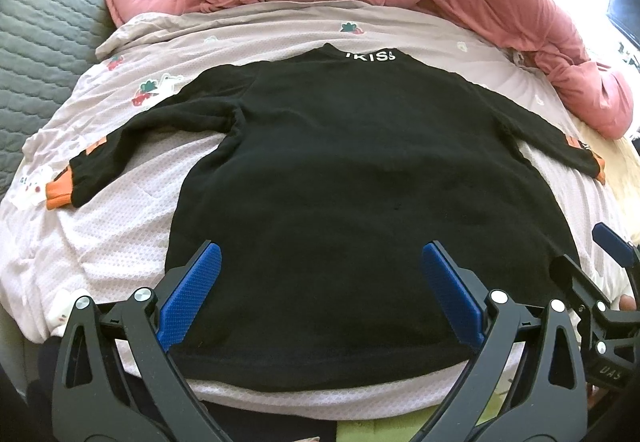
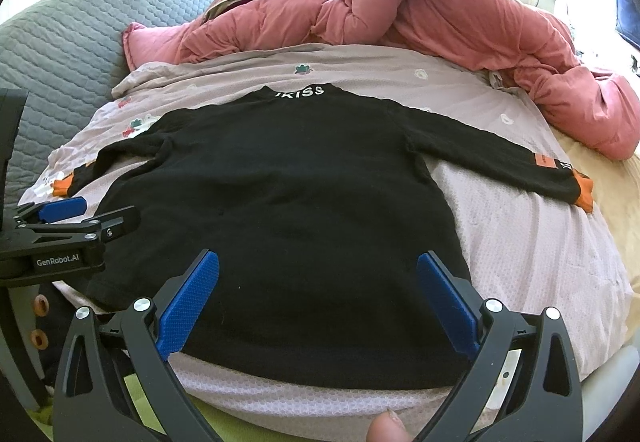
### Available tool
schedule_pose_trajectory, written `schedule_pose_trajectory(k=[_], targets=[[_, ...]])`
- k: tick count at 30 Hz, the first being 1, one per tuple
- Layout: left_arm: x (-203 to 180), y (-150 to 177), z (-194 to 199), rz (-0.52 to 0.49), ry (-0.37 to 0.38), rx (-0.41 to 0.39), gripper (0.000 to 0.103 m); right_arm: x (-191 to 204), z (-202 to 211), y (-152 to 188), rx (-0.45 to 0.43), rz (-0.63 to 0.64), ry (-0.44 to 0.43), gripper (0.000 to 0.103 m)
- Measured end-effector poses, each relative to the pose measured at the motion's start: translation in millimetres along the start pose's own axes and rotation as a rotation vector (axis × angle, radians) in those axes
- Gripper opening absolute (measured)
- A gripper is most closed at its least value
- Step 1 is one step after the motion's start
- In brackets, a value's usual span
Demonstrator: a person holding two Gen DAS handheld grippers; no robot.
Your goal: Fold small clothes
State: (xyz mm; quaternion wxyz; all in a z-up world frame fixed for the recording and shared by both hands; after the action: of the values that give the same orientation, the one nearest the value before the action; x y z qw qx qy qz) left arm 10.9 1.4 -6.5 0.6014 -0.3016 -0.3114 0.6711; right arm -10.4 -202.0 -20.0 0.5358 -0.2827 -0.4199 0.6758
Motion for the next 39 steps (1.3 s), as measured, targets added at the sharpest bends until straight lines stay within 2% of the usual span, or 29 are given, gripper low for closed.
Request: schedule_pose_trajectory(k=[16, 39], targets=[[0.3, -21.0, -19.1, 0.019, -0.035, 0.011, 0.094, -15.7, -18.7, -18.1, -0.017, -0.051, -0.014, 0.099], [-10.5, -69.2, -64.1, 0.018, -0.049, 0.008, 0.094, -58.6, -72.8, -60.5, -0.034, -0.090, 0.022, 0.099]])
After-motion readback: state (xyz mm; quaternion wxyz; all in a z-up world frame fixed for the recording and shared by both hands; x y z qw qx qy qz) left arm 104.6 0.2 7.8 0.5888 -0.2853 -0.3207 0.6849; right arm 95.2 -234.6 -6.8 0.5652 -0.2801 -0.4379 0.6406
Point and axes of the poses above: each gripper's, at about its wrist camera, not at the fingertips, and z roughly against the way its jaws point, x to its left, y to its underside, the point moved 1 cm from there along -z, roughly the way its jaws point, and after that the axes turned 15 degrees about -x, right-handed, at the moved point
